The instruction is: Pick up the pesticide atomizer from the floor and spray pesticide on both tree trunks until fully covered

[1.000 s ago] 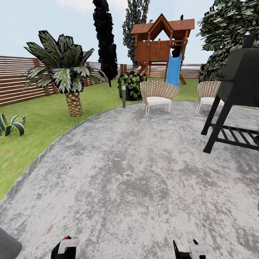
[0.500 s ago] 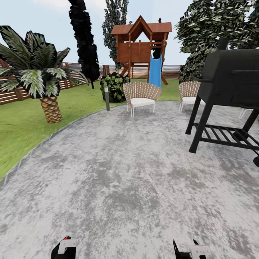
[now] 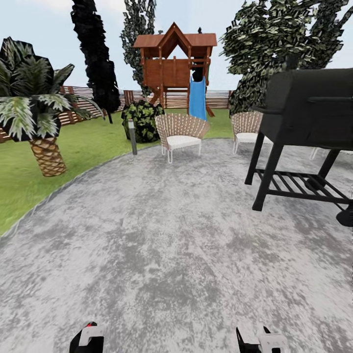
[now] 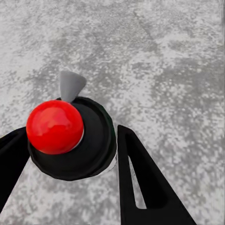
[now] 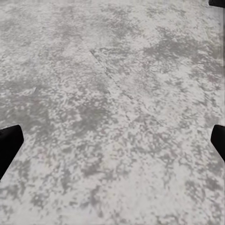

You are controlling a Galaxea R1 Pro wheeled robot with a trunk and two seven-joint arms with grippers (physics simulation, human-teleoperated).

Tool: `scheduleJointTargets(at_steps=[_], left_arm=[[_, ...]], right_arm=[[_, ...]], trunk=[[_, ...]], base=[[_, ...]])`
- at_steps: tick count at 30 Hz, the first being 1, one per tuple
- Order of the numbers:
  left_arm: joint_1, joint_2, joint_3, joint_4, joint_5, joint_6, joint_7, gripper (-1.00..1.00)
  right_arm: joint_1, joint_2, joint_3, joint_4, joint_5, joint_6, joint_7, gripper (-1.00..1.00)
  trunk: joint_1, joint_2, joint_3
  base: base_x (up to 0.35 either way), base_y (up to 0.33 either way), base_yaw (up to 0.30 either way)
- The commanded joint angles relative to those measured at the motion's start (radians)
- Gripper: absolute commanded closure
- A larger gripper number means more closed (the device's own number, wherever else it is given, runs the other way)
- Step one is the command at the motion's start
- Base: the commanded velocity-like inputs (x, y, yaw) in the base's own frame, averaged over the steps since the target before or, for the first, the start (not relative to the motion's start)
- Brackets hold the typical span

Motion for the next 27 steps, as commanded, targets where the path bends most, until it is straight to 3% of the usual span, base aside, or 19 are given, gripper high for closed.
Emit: scheduleJointTargets(at_steps=[1, 27], left_arm=[[0.0, 0.0, 0.0, 0.0, 0.0, 0.0, 0.0, 1.0], [0.0, 0.0, 0.0, 0.0, 0.0, -0.003, 0.0, 1.0]], right_arm=[[0.0, 0.0, 0.0, 0.0, 0.0, 0.0, 0.0, -1.0], [0.0, 0.0, 0.0, 0.0, 0.0, 0.0, 0.0, -1.0]], trunk=[[0.0, 0.0, 0.001], [0.0, 0.0, 0.019]], base=[[0.293, 0.219, -0.236], [0.299, 0.184, -0.236]])
